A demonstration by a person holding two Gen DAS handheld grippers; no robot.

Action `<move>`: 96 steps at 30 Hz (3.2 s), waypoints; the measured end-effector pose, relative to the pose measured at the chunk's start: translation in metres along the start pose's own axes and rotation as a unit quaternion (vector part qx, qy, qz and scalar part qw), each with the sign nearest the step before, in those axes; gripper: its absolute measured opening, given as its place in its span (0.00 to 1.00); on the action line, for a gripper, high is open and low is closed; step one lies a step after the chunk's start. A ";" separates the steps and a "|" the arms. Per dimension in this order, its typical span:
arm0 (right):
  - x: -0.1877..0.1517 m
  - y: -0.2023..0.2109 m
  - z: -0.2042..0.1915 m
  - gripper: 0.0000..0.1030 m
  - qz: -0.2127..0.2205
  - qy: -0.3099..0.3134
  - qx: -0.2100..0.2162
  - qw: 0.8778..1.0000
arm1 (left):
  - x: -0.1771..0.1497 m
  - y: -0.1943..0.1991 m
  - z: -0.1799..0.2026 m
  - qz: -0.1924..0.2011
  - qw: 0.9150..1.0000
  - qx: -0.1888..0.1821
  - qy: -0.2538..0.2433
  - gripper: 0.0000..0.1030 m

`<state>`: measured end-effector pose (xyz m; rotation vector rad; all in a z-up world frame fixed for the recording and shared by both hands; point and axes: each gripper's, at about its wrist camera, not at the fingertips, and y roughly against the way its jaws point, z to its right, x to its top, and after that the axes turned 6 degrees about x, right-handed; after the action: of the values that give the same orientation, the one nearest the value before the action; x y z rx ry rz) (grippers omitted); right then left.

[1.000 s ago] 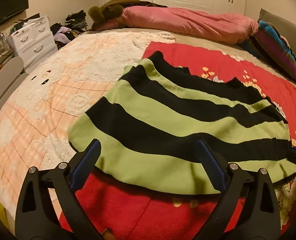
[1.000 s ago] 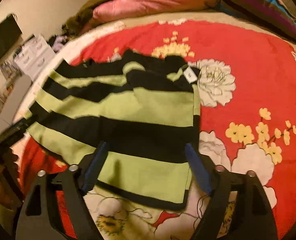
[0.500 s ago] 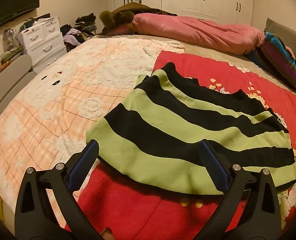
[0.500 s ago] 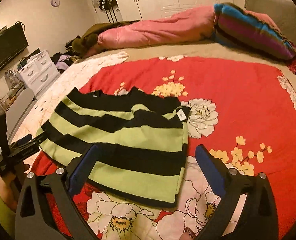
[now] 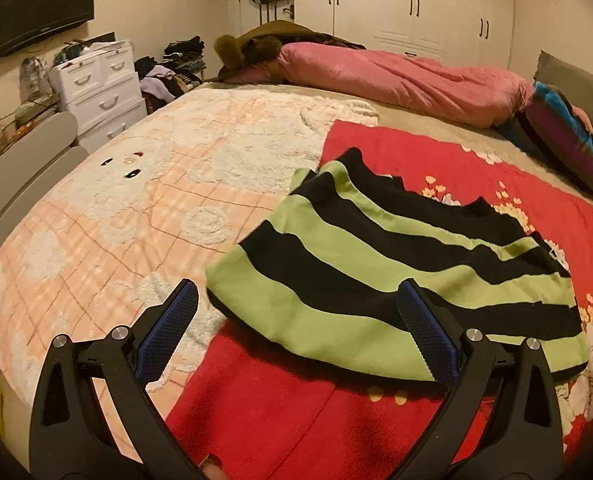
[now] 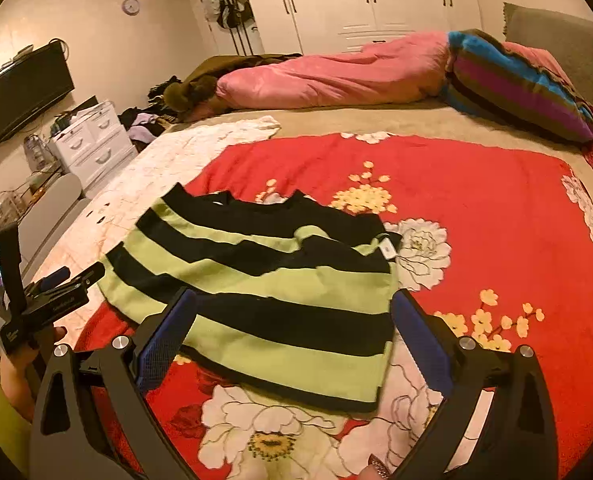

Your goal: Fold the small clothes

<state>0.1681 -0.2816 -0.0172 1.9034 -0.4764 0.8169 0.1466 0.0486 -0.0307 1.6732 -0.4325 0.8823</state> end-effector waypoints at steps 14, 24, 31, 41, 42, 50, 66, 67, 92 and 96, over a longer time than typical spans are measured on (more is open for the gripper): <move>0.007 -0.010 -0.063 0.96 -0.007 0.052 0.043 0.998 | 0.024 0.017 -0.020 0.023 1.000 0.008 0.002 0.91; 0.008 -0.027 -0.093 0.96 -0.018 0.071 0.065 0.995 | 0.041 0.011 -0.028 0.029 1.000 0.004 -0.009 0.91; 0.006 -0.048 -0.108 0.96 -0.033 0.080 0.067 0.994 | 0.050 -0.007 -0.033 0.020 1.000 0.000 -0.011 0.91; -0.003 -0.077 -0.124 0.96 -0.053 0.099 0.061 0.992 | 0.055 -0.037 -0.040 0.004 1.000 -0.009 -0.014 0.91; -0.004 -0.080 -0.126 0.96 -0.055 0.101 0.060 0.992 | 0.056 -0.039 -0.041 0.004 1.000 -0.010 -0.015 0.91; -0.012 -0.105 -0.142 0.96 -0.069 0.128 0.052 0.988 | 0.062 -0.062 -0.044 -0.005 0.999 -0.005 -0.035 0.91; -0.034 -0.164 -0.191 0.96 -0.091 0.212 0.042 0.972 | 0.070 -0.106 -0.075 -0.049 0.999 -0.006 -0.006 0.91; -0.036 -0.171 -0.197 0.96 -0.094 0.221 0.043 0.970 | 0.071 -0.109 -0.078 -0.055 0.998 -0.008 -0.002 0.91; -0.025 -0.176 -0.191 0.14 -0.023 0.235 0.071 0.969 | 0.076 -0.136 -0.091 -0.117 0.975 -0.157 0.107 0.91; -0.027 -0.172 -0.191 0.14 -0.020 0.233 0.076 0.969 | 0.071 -0.139 -0.079 -0.144 0.943 -0.261 0.148 0.91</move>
<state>0.1945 -0.0341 -0.0870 1.7714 -0.0874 1.2590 0.2623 0.1749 -0.0641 1.0596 -0.1828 0.7066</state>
